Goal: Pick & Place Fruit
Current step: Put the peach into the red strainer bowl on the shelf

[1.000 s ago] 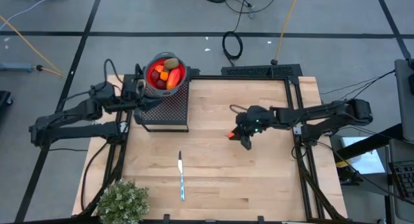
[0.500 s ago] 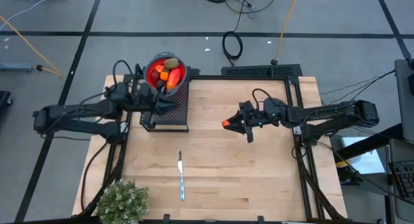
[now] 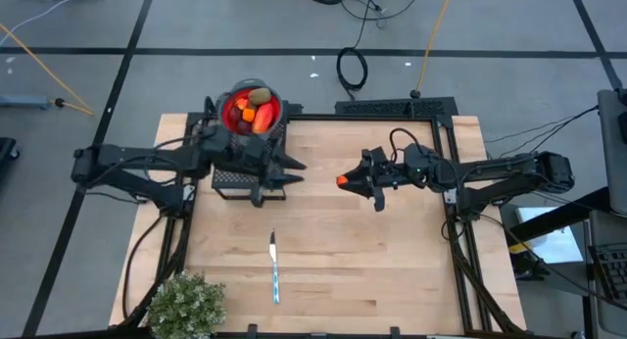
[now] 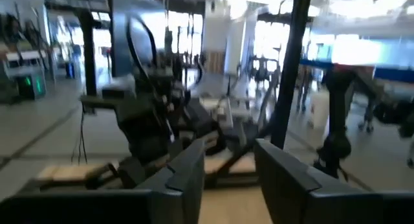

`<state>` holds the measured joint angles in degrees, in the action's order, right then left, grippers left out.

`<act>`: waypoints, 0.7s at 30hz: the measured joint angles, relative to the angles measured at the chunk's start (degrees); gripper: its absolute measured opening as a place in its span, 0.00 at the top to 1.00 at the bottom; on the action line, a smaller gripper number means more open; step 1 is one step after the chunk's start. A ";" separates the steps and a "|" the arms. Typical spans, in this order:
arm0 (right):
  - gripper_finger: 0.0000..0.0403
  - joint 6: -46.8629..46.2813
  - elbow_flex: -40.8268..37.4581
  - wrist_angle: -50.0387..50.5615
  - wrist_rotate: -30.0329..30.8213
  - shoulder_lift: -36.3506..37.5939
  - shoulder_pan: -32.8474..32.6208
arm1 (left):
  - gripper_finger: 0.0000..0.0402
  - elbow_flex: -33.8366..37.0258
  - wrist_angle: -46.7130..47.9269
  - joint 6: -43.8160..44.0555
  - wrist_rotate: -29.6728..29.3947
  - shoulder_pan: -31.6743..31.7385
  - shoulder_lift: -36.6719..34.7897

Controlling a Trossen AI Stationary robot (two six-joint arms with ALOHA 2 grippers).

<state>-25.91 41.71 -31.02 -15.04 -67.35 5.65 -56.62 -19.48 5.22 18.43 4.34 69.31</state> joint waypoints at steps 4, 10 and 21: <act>0.74 0.78 0.00 -1.65 -0.08 -0.01 -0.02 | 0.57 -6.29 8.26 -1.48 0.09 -0.73 4.98; 0.74 1.50 0.00 -4.89 -1.72 0.01 0.00 | 0.47 -13.79 16.60 -3.67 0.08 -1.03 11.69; 0.74 1.47 0.00 -5.61 -3.58 0.00 -0.11 | 0.43 -17.87 16.19 -3.60 -1.59 -1.01 19.72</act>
<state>-24.45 41.71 -36.62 -18.62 -67.35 5.54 -74.49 -3.29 1.61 16.84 3.33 89.03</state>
